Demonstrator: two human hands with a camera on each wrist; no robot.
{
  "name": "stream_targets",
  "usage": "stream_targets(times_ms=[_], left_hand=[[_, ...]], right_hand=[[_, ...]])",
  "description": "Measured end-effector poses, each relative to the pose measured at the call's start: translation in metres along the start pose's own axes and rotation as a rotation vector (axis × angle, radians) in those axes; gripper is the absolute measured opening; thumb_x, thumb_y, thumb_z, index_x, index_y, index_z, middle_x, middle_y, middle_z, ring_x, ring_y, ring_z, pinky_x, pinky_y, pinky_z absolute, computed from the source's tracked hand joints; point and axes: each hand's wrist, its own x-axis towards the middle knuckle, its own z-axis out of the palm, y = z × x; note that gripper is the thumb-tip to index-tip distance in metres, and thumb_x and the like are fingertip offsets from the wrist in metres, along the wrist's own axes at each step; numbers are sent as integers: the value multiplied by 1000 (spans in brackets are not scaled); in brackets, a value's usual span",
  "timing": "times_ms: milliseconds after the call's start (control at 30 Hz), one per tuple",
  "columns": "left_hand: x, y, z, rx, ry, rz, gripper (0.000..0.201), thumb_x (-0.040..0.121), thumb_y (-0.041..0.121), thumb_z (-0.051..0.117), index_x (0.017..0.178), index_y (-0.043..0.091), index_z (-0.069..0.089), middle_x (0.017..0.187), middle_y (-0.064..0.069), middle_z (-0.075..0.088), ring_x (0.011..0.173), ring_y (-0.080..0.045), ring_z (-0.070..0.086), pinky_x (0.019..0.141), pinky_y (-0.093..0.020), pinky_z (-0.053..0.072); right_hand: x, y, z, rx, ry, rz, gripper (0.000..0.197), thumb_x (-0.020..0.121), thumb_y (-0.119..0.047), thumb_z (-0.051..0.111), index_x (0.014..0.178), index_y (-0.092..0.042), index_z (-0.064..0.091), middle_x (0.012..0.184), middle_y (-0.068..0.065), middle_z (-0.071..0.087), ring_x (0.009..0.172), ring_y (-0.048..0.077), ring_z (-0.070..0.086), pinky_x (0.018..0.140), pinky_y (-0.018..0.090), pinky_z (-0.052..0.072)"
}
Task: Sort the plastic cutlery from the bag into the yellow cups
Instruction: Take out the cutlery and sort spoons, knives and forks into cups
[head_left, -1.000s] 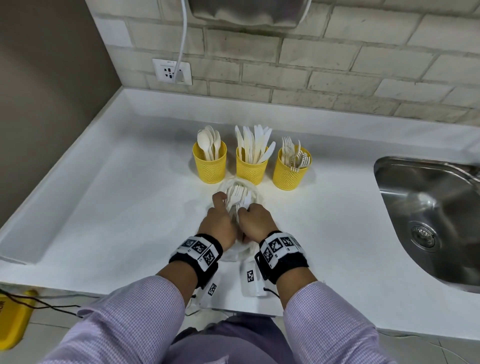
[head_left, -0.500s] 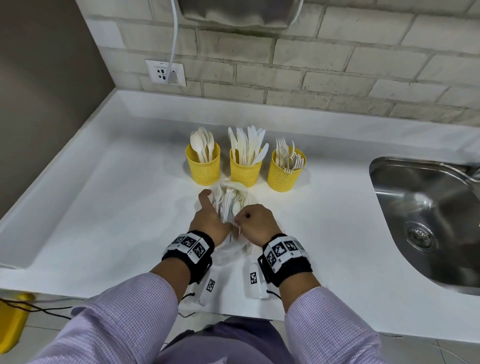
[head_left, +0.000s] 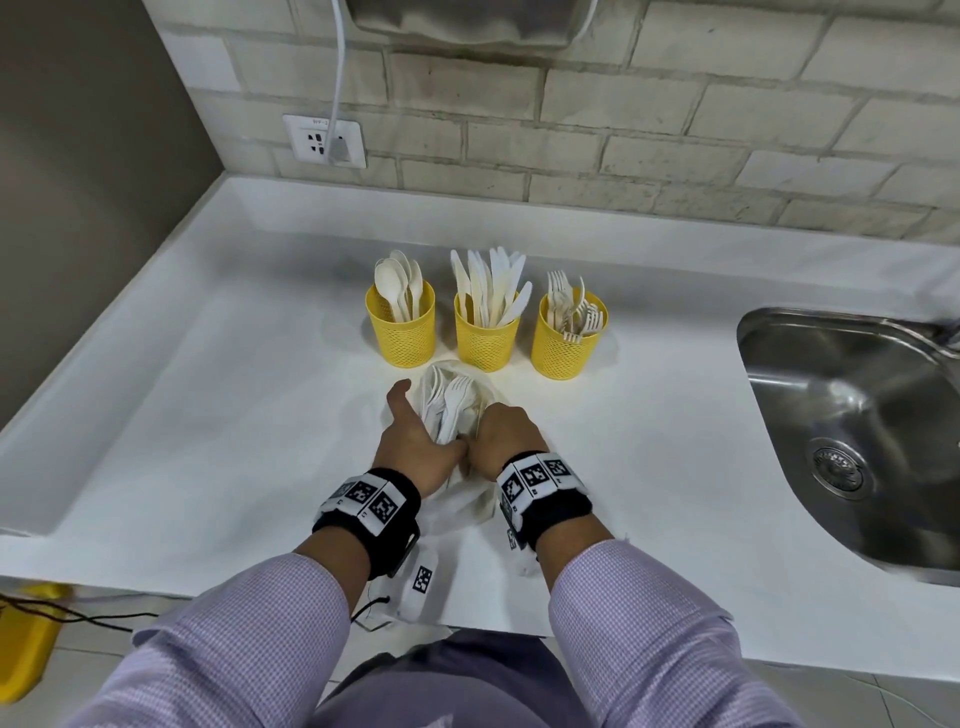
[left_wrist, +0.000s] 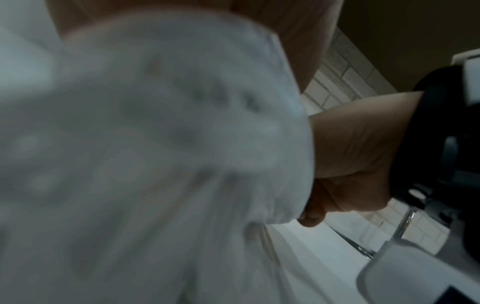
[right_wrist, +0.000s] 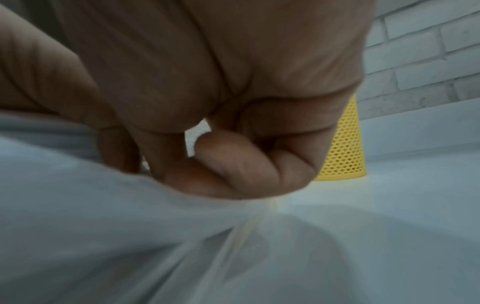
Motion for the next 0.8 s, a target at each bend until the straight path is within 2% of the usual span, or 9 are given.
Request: stream_targets(times_ms=[67,167,233,367,500,600,700,733,800], left_hand=[[-1,-1,-3,-8,-5,-5,106,81,38,79,154,26,3,118,1,58,105,-24,60,87,-29,42],[-4,-2,-7,27,-11,-8,105,78,36,83,153,22,11,114,0,56,99,-22,56,84,-28,41],[-6,-4,-9,50,-1,-16,94,77,31,83,148,17,23,111,-2,57,99,-23,59,81,-29,42],[-9,-8,-10,40,-4,-48,67,77,31,82,126,13,39,102,0,63,94,-23,64,76,-31,48],[-9,-12,-14,54,-42,-51,52,76,25,80,113,15,46,96,0,65,83,-15,64,64,-29,47],[-9,-14,-16,62,-77,-11,47,76,20,78,112,16,48,95,-1,65,81,-15,64,60,-28,45],[-9,-15,-17,61,-98,54,48,78,18,76,116,18,47,99,0,64,87,-16,64,64,-27,47],[-8,-15,-18,51,-99,76,48,80,19,75,117,20,46,99,2,64,88,-15,64,65,-26,47],[-8,-15,-20,38,-119,105,49,82,21,75,120,22,45,100,7,62,89,-10,62,68,-25,47]], right_hand=[[1,-2,-1,7,-5,-6,27,96,-25,62,111,-2,63,122,18,67,113,35,65,81,31,48],[0,-2,-3,45,11,-3,25,89,-26,67,101,-4,65,115,17,69,107,34,67,74,29,45],[-2,-1,-2,101,28,14,20,84,-27,69,87,-9,62,103,16,71,99,34,68,68,28,43],[-1,6,5,317,107,70,31,81,-33,66,66,-8,56,69,8,61,76,34,68,51,25,37],[-6,7,-1,444,230,71,45,87,-33,60,48,-12,50,50,7,57,59,32,65,61,38,57],[-8,7,-4,521,262,67,43,80,-30,60,42,-15,44,50,15,60,55,35,66,59,45,60],[-9,6,-7,636,239,121,40,73,-30,59,39,-16,44,46,12,57,53,38,68,57,51,61],[-10,5,-8,692,219,137,39,75,-27,60,41,-17,44,46,10,56,49,37,67,55,49,62],[-10,3,-12,759,143,165,30,80,-21,61,54,-10,52,54,11,59,44,31,63,49,39,58]])
